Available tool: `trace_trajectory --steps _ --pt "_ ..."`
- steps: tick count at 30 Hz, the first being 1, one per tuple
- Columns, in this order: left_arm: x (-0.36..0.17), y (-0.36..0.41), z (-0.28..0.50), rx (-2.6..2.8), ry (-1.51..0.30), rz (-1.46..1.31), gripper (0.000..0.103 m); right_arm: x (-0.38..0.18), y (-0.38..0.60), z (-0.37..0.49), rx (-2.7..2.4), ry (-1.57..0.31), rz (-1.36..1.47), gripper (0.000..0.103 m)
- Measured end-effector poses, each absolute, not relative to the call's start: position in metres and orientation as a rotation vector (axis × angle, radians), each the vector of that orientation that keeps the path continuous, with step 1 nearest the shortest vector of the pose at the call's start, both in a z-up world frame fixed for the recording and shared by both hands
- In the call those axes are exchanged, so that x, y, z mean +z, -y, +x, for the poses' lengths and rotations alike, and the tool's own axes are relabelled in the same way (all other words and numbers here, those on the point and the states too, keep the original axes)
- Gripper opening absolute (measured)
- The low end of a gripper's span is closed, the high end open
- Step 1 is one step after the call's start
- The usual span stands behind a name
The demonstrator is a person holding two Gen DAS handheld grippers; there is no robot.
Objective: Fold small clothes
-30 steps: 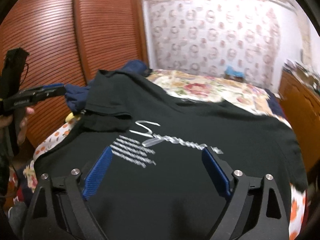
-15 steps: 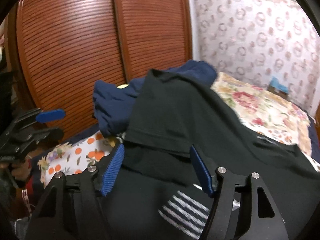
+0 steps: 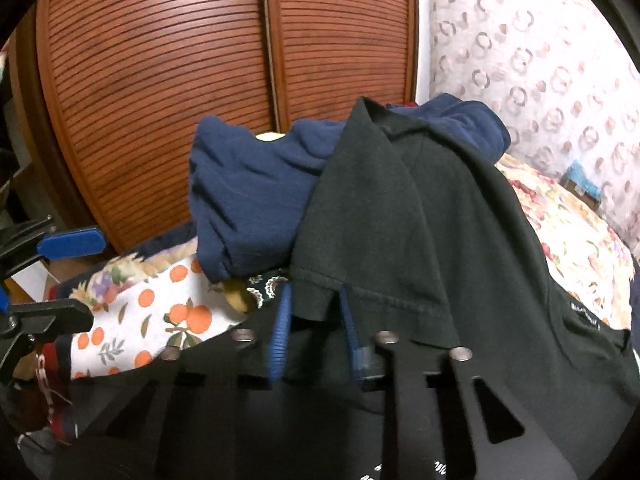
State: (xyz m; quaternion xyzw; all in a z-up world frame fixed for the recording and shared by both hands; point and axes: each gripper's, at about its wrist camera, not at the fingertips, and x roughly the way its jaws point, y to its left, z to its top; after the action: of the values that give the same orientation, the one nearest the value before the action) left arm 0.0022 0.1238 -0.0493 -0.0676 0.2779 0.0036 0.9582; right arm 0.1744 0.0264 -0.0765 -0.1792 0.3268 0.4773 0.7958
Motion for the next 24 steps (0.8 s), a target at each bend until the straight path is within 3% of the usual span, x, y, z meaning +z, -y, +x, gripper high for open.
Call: trace_trajectory --steps 4,16,17,19,24 --pt "-0.05 -0.124 0.002 0.008 -0.565 -0.14 0.058 -0.066 -0.019 0.181 1.017 -0.671 -0.356 0.004" --pt "-0.054 -0.115 0.008 -0.012 -0.582 -0.14 0.058 -0.029 0.011 0.268 0.676 -0.639 -0.259 0.004" --pt "-0.054 -0.114 0.009 -0.012 -0.583 -0.139 0.058 -0.03 0.013 0.274 0.653 -0.646 -0.266 0.007" --pt "-0.054 -0.111 0.011 -0.014 -0.581 -0.137 0.058 -0.033 0.017 0.283 0.612 -0.667 -0.276 0.023" --pt "-0.054 -0.1 0.02 -0.032 -0.59 -0.128 0.058 -0.033 0.038 0.277 0.636 -0.67 -0.244 0.038"
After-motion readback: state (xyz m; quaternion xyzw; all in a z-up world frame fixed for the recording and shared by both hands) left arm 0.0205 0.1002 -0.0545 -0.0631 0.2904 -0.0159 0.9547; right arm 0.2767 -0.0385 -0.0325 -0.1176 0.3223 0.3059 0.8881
